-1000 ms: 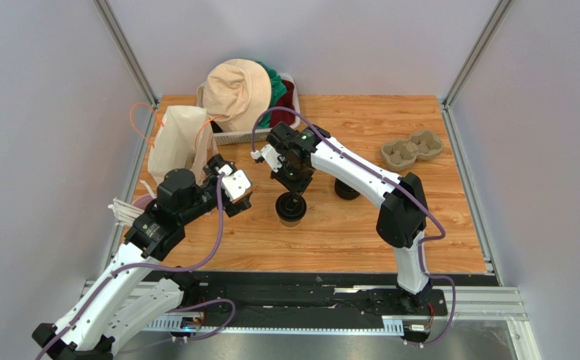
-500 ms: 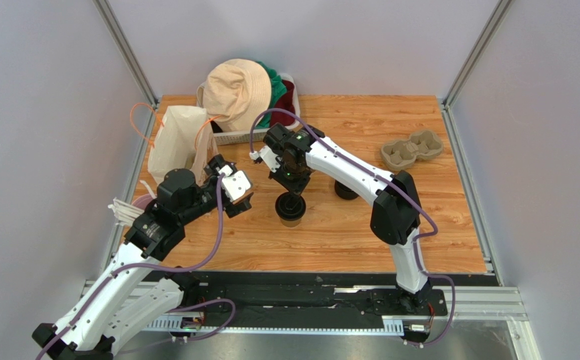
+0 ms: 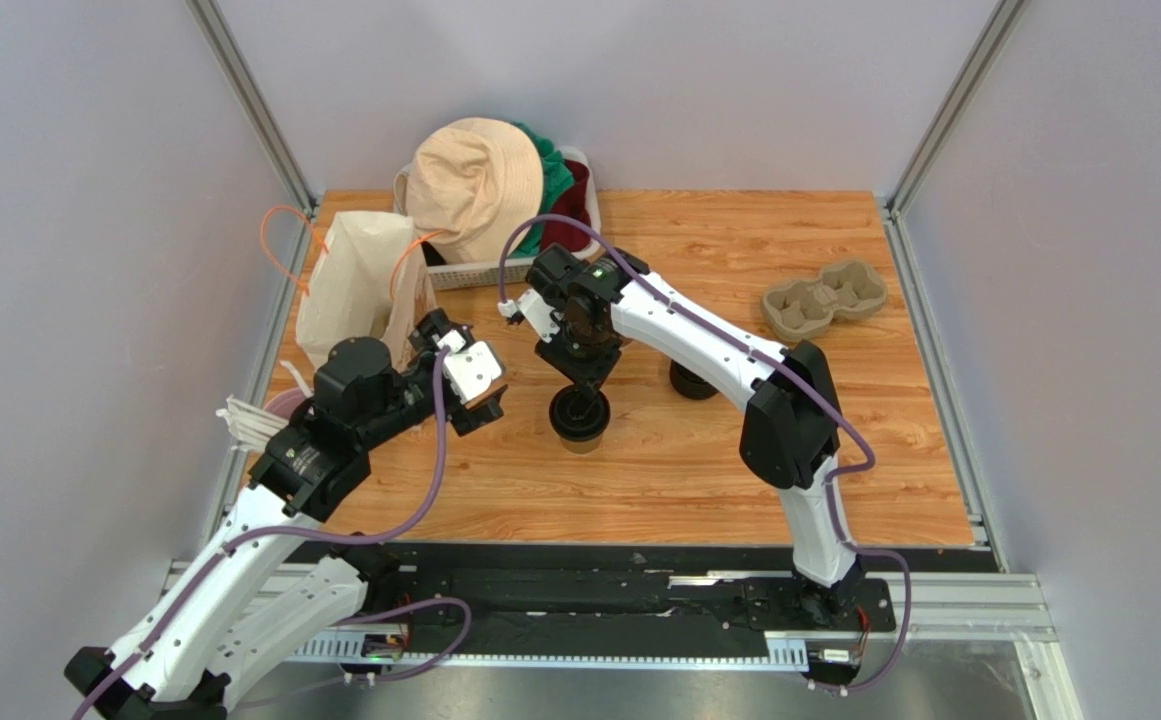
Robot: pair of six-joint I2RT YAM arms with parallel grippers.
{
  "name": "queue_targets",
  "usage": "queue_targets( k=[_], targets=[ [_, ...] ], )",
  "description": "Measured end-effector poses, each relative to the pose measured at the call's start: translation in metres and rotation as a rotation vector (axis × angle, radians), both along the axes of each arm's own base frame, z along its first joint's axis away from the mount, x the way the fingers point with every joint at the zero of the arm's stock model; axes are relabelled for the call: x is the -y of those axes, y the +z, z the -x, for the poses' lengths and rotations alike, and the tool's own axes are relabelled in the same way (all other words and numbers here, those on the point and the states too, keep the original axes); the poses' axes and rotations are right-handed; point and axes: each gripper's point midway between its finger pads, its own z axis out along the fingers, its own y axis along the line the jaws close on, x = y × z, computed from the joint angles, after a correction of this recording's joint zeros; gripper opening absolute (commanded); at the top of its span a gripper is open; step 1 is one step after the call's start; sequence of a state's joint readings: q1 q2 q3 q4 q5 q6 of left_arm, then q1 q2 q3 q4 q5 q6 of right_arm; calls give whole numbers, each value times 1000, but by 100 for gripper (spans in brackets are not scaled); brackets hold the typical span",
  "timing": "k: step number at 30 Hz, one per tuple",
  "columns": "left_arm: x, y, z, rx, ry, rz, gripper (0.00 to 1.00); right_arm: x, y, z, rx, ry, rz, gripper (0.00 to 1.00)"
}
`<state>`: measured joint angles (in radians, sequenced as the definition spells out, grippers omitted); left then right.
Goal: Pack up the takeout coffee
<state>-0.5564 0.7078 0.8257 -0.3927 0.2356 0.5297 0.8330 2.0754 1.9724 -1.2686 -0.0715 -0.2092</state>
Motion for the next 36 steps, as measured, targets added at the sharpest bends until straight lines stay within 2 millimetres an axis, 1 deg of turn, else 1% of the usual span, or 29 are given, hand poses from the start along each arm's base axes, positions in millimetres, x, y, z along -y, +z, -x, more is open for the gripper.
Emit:
queue_targets(
  k=[3,6,7,9,10,13,16,17,18,20,22,24,27,32,33,36],
  targets=[
    [0,0,0,0,0,0,94,0,0,0,3,0,2,33],
    [0,0,0,0,0,0,95,1,0,-1,10,0,8,46],
    [0,0,0,0,0,0,95,1,1,-2,13,-1,9,53],
    [0,0,0,-1,0,0,95,1,4,-3,21,-2,5,58],
    [1,-1,0,-3,-3,-1,96,2,7,-4,27,-2,-1,63],
    [4,-3,0,-14,-16,-3,98,5,25,-6,54,-8,-37,65],
    [8,-10,-1,-40,-30,-11,98,12,56,-8,90,-25,-109,66],
    [11,-15,-2,-61,-44,-17,98,16,67,-10,105,-35,-143,66],
    [14,-19,-2,-81,-57,-24,98,21,77,-11,119,-45,-171,66],
    [20,-27,-2,-131,-86,-43,99,39,93,-11,144,-74,-218,66],
    [28,-34,-5,-186,-113,-63,99,59,101,-6,156,-105,-248,66],
    [34,-39,-9,-244,-130,-86,99,77,105,-3,160,-135,-262,67],
    [44,-41,-17,-311,-149,-111,99,94,103,3,160,-161,-278,68],
    [65,-43,-27,-411,-204,-114,99,110,97,9,154,-187,-293,68],
    [69,-45,-29,-432,-215,-112,99,114,97,9,155,-195,-297,68],
    [82,-59,-32,-526,-248,-112,99,121,100,9,167,-215,-313,69]
  ],
)
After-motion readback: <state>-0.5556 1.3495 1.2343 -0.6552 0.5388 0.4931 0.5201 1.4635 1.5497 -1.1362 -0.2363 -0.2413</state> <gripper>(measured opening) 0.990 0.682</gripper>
